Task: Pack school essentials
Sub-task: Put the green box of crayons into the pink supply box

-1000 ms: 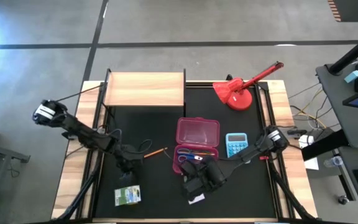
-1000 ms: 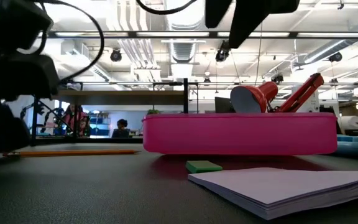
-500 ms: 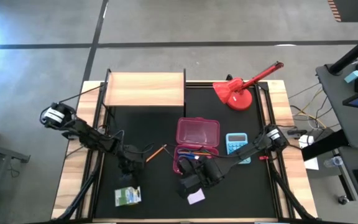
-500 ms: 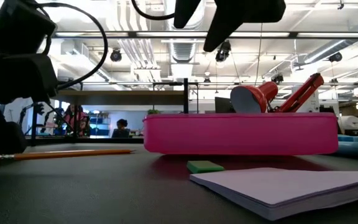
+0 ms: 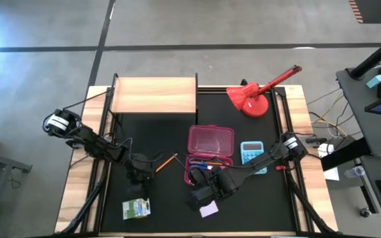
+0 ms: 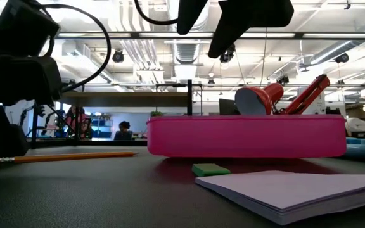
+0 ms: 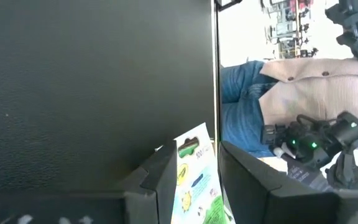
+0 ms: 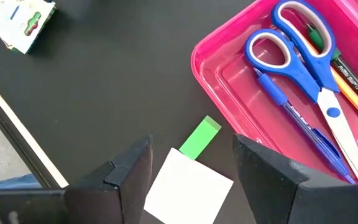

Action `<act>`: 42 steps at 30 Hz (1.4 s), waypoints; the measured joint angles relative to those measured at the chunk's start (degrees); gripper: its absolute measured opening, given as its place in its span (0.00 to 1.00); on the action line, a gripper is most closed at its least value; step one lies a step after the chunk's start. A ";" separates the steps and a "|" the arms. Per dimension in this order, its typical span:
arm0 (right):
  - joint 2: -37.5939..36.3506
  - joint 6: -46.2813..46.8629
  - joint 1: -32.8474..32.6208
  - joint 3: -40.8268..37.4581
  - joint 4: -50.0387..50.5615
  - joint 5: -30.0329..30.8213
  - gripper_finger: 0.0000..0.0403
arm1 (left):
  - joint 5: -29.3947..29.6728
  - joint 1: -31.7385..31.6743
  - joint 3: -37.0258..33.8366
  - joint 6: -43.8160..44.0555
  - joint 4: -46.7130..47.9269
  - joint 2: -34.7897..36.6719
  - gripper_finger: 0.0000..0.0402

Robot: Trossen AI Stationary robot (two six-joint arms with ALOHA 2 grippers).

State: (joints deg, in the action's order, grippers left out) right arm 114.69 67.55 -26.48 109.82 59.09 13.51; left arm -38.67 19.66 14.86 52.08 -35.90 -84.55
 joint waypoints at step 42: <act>-0.13 -2.15 -0.34 -0.13 2.38 -0.43 0.52 | 6.20 0.17 5.92 5.53 23.67 6.51 0.26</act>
State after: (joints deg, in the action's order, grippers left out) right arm 114.56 65.40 -26.82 109.69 61.47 13.08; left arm -32.47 19.84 20.78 57.60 -12.23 -78.04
